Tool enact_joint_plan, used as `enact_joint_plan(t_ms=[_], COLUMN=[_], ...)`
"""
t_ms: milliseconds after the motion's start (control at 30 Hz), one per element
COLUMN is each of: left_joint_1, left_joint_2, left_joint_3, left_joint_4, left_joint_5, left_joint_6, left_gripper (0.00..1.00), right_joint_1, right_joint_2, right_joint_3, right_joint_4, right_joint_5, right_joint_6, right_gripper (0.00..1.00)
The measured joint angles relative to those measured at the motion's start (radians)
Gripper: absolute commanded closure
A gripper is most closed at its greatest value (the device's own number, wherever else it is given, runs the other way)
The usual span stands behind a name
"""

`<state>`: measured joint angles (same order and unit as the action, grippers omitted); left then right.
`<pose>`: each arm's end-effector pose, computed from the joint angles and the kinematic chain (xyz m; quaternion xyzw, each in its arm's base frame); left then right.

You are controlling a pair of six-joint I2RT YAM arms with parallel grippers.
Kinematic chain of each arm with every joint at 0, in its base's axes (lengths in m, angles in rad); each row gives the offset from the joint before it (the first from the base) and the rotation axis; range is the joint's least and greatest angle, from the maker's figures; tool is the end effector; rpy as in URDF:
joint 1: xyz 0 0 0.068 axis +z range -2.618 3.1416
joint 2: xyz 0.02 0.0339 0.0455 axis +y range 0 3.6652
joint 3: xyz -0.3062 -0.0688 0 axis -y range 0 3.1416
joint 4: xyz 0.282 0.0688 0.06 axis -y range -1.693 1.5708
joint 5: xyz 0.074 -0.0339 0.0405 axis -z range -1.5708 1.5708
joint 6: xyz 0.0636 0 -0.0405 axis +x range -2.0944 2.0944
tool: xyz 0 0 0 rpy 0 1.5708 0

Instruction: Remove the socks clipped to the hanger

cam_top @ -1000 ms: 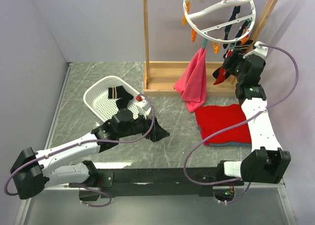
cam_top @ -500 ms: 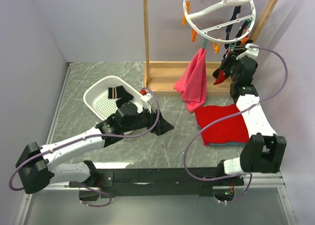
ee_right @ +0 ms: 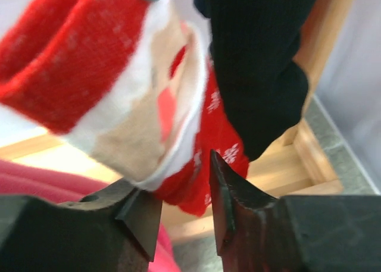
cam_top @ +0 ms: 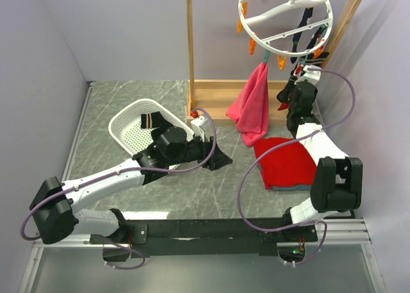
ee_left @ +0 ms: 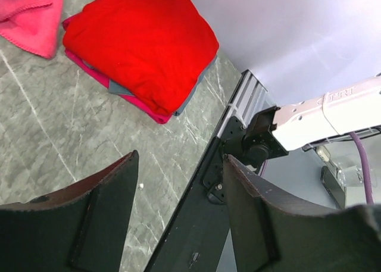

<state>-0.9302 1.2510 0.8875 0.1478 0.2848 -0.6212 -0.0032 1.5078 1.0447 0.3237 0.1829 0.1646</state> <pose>0.1892 -0.2837 0.3311 0.2066 0.7483 -0.5135 0.3656 0.4150 -0.0129 0.3278 0.1227 0.7438 -0.0160 0.6568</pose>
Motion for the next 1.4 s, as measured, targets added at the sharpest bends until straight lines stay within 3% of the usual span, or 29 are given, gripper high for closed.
enact_joint_plan(t_ms=[267, 400, 533, 700, 833, 1033, 1400], left_joint_1=[0.000, 0.000, 0.025, 0.114, 0.137, 0.131, 0.053], left_joint_2=[0.023, 0.035, 0.089, 0.213, 0.367, 0.570, 0.850], left_joint_3=[0.021, 0.051, 0.093, 0.123, 0.250, 0.467, 0.758], left_joint_4=[0.003, 0.005, 0.064, 0.205, 0.230, 0.286, 0.331], left_joint_5=[0.007, 0.003, 0.011, 0.094, 0.103, 0.107, 0.112], left_joint_6=[-0.001, 0.000, -0.029, -0.122, -0.131, -0.112, 0.087], left_gripper=[0.33, 0.20, 0.16, 0.16, 0.23, 0.19, 0.12], right_joint_1=[0.000, -0.001, 0.001, 0.018, 0.023, 0.023, 0.023], right_joint_2=[0.000, 0.000, -0.014, -0.105, -0.124, -0.184, -0.219], right_joint_3=[-0.013, -0.002, 0.049, 0.084, 0.214, 0.275, 0.277], right_joint_4=[0.057, 0.018, -0.111, -0.312, -0.472, -0.631, -0.767], right_joint_5=[0.042, 0.037, 0.005, -0.039, -0.071, -0.136, -0.192], right_joint_6=[-0.014, 0.007, 0.075, 0.144, 0.180, 0.214, 0.228], right_gripper=[1.00, 1.00, 1.00, 1.00, 1.00, 1.00, 1.00])
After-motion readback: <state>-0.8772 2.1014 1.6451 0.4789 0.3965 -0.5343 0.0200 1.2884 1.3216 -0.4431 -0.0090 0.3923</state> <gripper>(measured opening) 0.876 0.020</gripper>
